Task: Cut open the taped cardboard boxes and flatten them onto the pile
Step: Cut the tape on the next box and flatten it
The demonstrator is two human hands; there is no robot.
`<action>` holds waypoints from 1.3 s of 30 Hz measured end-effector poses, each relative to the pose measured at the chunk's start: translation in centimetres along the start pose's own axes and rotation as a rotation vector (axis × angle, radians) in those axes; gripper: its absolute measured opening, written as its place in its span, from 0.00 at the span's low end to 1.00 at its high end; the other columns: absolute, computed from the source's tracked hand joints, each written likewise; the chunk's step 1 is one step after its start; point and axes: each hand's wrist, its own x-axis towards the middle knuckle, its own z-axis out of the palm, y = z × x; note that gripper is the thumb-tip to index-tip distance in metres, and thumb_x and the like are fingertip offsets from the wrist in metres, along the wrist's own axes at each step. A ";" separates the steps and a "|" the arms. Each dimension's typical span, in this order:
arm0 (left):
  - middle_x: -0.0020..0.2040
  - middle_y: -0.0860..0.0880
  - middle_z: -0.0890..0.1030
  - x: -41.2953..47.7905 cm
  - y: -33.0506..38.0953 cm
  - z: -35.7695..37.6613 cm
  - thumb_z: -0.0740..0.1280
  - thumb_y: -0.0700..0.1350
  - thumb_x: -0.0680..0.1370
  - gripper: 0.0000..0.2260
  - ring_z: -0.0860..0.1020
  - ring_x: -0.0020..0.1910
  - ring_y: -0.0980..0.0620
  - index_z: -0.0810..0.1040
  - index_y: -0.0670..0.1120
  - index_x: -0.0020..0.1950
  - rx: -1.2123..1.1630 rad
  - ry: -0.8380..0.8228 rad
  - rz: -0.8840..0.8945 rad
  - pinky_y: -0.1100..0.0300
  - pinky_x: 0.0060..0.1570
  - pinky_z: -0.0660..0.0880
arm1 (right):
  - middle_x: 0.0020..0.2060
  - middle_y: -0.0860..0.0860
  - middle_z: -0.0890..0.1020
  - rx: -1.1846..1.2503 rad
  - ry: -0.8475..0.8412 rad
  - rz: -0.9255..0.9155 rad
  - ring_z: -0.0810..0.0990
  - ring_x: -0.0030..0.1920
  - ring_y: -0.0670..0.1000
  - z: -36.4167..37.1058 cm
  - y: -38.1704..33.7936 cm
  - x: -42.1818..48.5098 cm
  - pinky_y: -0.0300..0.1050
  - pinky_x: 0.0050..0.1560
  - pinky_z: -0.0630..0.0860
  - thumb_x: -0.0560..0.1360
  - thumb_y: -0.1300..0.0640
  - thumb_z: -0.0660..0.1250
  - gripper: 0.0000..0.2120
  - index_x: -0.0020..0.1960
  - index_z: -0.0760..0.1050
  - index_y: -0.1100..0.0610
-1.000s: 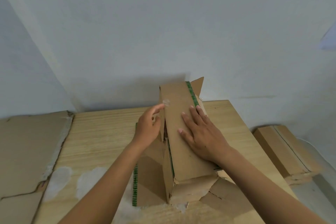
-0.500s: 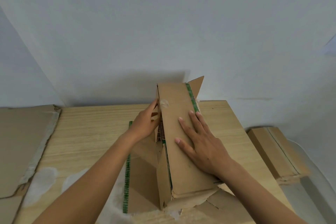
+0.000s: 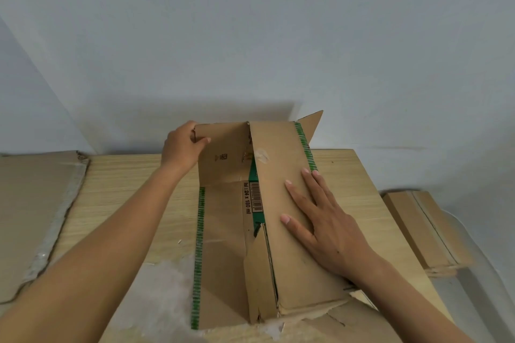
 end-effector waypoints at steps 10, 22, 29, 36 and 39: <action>0.67 0.45 0.74 -0.2 0.0 0.7 0.68 0.42 0.78 0.24 0.73 0.66 0.47 0.66 0.44 0.73 -0.241 0.011 -0.094 0.55 0.62 0.71 | 0.74 0.39 0.34 0.010 0.019 0.022 0.29 0.72 0.39 0.3 0.0 0.2 0.45 0.66 0.69 0.69 0.28 0.33 0.35 0.75 0.39 0.36; 0.71 0.58 0.68 -17.8 3.0 0.7 0.65 0.40 0.79 0.23 0.67 0.68 0.58 0.67 0.56 0.72 -0.279 -0.702 0.104 0.55 0.66 0.67 | 0.77 0.44 0.42 0.075 0.037 0.056 0.37 0.75 0.43 0.4 -0.3 -0.3 0.50 0.71 0.60 0.77 0.35 0.48 0.30 0.77 0.47 0.40; 0.59 0.56 0.78 -19.6 2.1 -0.9 0.70 0.40 0.75 0.17 0.76 0.60 0.61 0.74 0.56 0.60 -0.392 -0.618 0.124 0.59 0.64 0.72 | 0.77 0.45 0.44 0.073 0.030 0.074 0.40 0.76 0.45 0.1 -0.5 -0.4 0.54 0.72 0.58 0.78 0.36 0.48 0.30 0.77 0.48 0.42; 0.44 0.52 0.84 -21.6 -0.9 -4.9 0.73 0.38 0.73 0.07 0.82 0.45 0.56 0.81 0.48 0.47 -0.315 -0.487 0.159 0.61 0.50 0.78 | 0.77 0.46 0.45 0.071 0.026 0.082 0.40 0.76 0.46 0.0 -0.8 -0.4 0.56 0.72 0.56 0.78 0.36 0.48 0.29 0.77 0.49 0.43; 0.41 0.52 0.85 -22.9 -1.7 -6.1 0.75 0.39 0.71 0.05 0.83 0.42 0.55 0.82 0.46 0.44 -0.273 -0.462 0.169 0.59 0.47 0.79 | 0.77 0.46 0.45 0.052 0.030 0.091 0.41 0.76 0.46 0.0 -1.0 -0.6 0.57 0.72 0.57 0.78 0.35 0.48 0.29 0.77 0.49 0.43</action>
